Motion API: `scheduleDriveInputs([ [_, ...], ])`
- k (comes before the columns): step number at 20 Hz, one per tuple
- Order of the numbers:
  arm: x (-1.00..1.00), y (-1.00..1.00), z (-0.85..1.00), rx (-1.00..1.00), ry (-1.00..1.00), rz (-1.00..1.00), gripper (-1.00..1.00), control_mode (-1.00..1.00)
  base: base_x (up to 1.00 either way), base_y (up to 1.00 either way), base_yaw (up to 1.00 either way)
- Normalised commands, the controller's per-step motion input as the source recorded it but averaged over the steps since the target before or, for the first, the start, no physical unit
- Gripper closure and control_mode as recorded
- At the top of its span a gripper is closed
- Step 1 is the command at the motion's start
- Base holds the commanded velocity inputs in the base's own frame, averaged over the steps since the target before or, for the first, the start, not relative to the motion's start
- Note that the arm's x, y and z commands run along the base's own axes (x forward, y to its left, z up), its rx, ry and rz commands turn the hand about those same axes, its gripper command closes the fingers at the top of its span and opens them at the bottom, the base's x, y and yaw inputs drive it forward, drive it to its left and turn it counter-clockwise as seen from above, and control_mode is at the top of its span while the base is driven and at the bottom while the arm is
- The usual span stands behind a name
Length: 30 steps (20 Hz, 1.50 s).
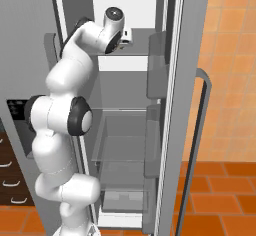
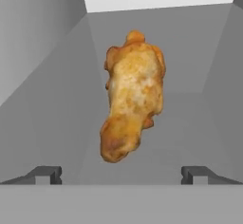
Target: Place one avocado and one chicken drumstick in each tupperware on the nearby counter, to pack two identical lunches.
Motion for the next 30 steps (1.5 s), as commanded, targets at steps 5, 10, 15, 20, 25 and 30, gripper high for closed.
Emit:
scheduleDriveInputs([
  [5, 0.66, 0.00, 0.00, 0.00, 0.09, 0.00, -1.00, -1.00, 0.00, 0.00, 0.00],
  [10, 0.33, 0.00, -0.08, 0.00, 0.09, 0.00, -1.00, -1.00, 0.00, 0.00, 0.00],
  [15, -0.29, 0.00, -0.64, 0.00, -0.12, 0.00, -1.00, -1.00, 0.00, 0.00, 0.00],
  [20, -0.12, 0.00, -0.29, 0.00, -0.09, 0.00, -1.00, -1.00, 0.00, 0.00, 0.00],
  [25, 0.17, 0.17, -0.01, 0.00, 0.00, -0.03, -1.00, -1.00, 0.00, 0.00, 0.00],
  [30, 0.34, 0.26, -0.20, 0.00, 0.00, -0.08, -1.00, -1.00, 0.00, 0.00, 0.00],
])
